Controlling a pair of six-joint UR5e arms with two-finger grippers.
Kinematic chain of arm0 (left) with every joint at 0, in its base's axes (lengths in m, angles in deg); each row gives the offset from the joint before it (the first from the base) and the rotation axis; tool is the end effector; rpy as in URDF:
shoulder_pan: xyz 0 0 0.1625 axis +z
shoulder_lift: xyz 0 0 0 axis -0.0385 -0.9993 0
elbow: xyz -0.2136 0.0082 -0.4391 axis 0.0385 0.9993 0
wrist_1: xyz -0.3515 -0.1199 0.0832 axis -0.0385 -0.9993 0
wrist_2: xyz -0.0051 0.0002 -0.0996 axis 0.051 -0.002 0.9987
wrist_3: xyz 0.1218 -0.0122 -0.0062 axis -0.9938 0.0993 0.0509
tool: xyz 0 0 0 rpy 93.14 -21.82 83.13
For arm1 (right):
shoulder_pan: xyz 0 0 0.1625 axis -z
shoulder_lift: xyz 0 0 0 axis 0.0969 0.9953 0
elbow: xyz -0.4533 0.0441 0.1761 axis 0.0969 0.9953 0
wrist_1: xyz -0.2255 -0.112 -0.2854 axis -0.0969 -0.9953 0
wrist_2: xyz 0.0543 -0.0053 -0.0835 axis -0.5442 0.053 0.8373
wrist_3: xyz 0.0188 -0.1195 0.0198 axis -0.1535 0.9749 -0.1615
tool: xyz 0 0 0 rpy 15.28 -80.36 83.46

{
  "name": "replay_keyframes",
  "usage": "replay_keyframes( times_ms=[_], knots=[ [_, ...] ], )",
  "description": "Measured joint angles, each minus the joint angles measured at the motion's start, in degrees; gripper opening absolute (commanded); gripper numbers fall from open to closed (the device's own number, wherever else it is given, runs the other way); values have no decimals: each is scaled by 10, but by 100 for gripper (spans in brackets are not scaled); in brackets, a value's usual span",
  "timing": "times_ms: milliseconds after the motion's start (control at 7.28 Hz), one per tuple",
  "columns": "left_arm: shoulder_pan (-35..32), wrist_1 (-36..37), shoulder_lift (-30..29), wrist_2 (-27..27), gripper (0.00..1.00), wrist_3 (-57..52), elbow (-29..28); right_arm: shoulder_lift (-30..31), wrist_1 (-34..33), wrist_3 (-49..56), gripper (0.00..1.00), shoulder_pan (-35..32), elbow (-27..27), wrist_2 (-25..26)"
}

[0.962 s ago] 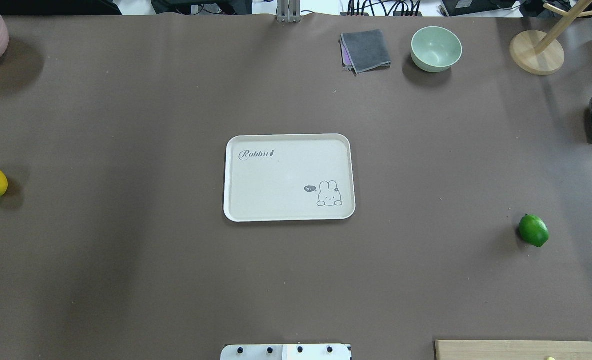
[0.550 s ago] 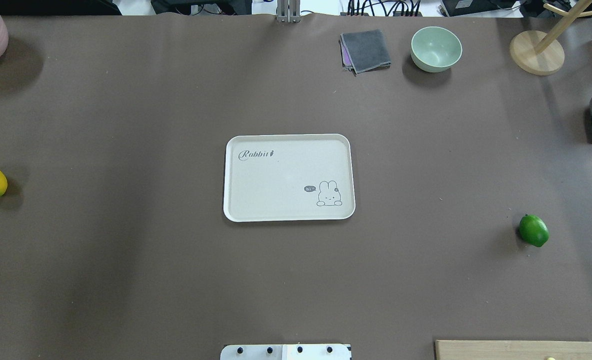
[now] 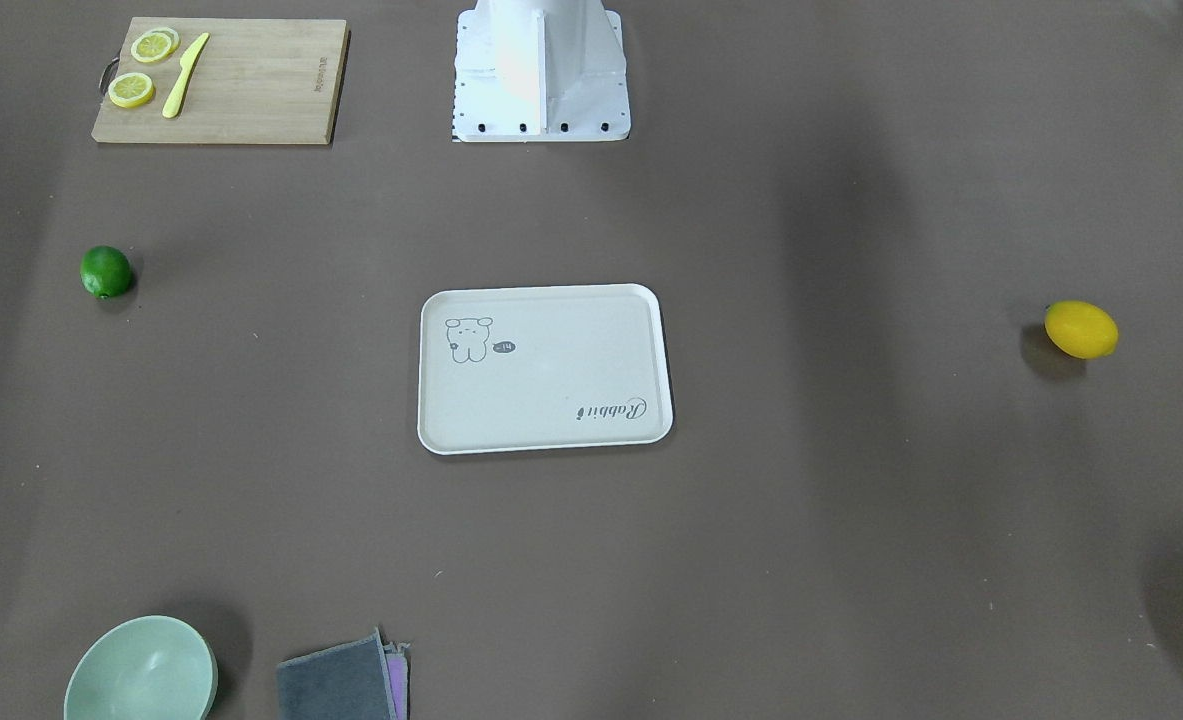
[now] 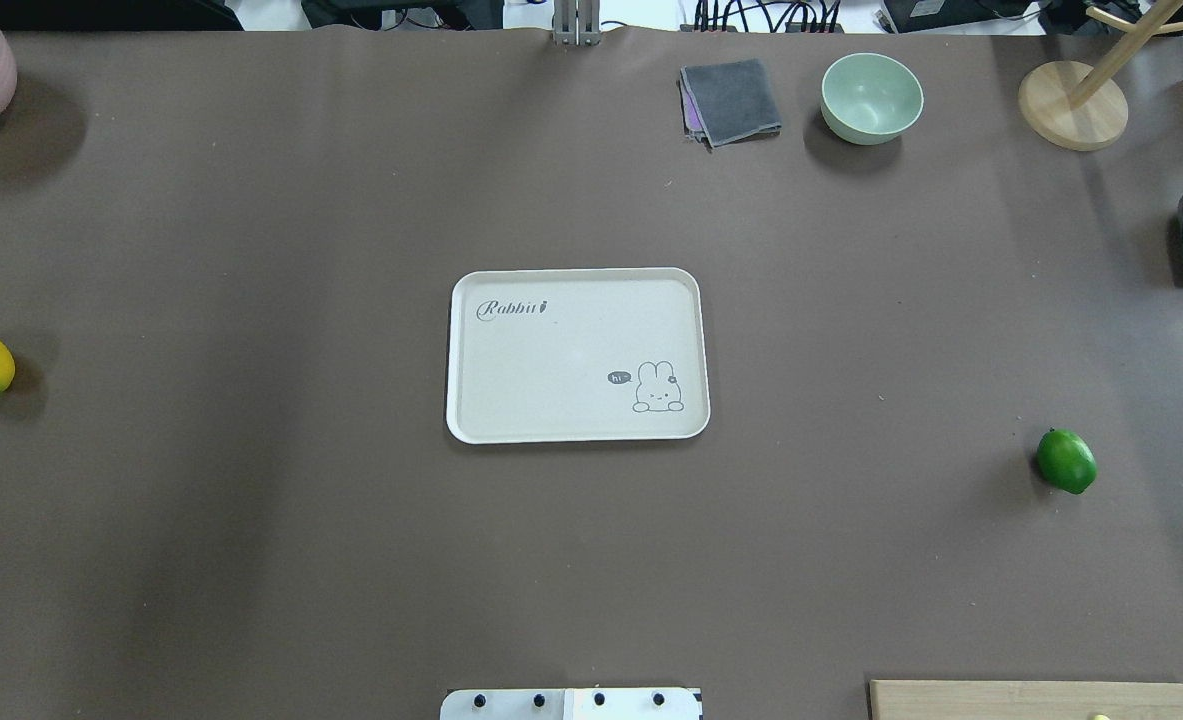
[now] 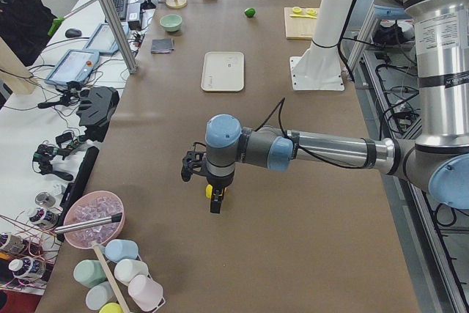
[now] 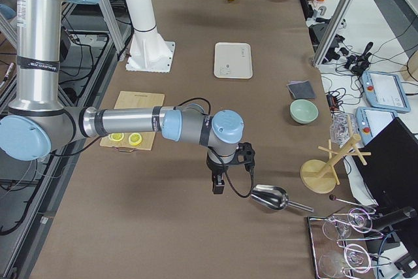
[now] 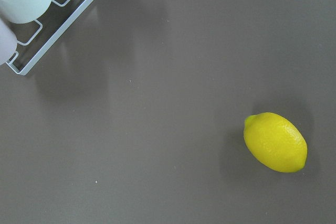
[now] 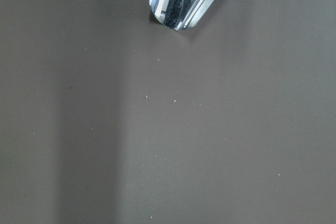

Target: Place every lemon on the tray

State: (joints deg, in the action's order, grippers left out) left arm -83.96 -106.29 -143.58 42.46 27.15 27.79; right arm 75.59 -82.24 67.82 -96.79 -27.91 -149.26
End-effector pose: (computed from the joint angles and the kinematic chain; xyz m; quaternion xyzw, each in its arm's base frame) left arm -0.0307 -0.3849 0.6879 0.0607 0.3379 0.0202 0.9390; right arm 0.0595 -0.3847 0.7153 -0.0124 -0.3624 -0.0691 0.9294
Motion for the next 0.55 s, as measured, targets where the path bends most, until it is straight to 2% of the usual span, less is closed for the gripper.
replay_keyframes(
  times_ms=[550],
  knots=[
    [0,0,0,1,98,1,-1,-4,1,-3,100,0,-2,-4]
  ],
)
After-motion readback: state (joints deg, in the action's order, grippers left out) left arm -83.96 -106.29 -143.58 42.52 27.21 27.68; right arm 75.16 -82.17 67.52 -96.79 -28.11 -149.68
